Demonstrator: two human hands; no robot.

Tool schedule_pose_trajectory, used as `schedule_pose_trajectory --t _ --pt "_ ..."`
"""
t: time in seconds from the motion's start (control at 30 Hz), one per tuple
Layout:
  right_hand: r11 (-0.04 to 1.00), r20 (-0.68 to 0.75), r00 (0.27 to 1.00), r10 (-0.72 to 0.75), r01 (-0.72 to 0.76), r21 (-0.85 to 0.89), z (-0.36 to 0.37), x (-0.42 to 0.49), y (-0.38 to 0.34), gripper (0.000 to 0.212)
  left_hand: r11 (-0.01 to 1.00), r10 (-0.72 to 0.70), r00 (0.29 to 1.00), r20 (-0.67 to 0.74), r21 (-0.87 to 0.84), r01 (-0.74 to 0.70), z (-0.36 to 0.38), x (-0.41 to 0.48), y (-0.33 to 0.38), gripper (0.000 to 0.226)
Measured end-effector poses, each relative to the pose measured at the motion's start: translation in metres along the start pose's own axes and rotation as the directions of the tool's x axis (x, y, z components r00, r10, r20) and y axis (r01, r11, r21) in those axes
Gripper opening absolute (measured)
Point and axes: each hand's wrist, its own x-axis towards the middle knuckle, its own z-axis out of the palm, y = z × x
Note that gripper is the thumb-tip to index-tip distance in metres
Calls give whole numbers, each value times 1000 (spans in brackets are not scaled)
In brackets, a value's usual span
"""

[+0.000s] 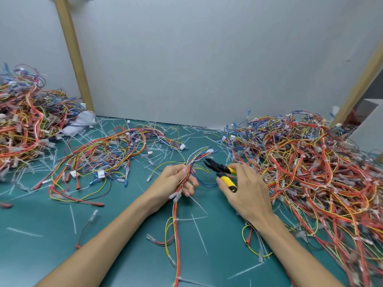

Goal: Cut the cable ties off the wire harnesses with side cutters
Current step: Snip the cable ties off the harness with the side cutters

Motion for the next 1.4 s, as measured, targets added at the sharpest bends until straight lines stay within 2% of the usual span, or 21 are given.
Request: schedule_pose_trajectory --t 0.23,0.43,0.77,1.0,1.4 --pt "999 -22 999 -34 33 -44 -2 -2 -1 46 1000 -4 1000 -12 25 4 2 -2 2 26" --pt "999 -53 998 -46 46 0 -2 -2 -3 47 995 -2 1000 14 101 0 3 -3 3 24" --pt "995 -61 994 -90 92 27 1 -2 -5 45 995 -2 999 53 96 -3 10 -11 10 23" --pt "995 -26 995 -93 94 18 -2 -3 -7 45 973 8 994 110 230 -33 13 -14 10 24" --pt "996 -13 996 -86 86 -3 -1 -2 -7 34 959 31 996 87 278 -54 14 -14 9 19"
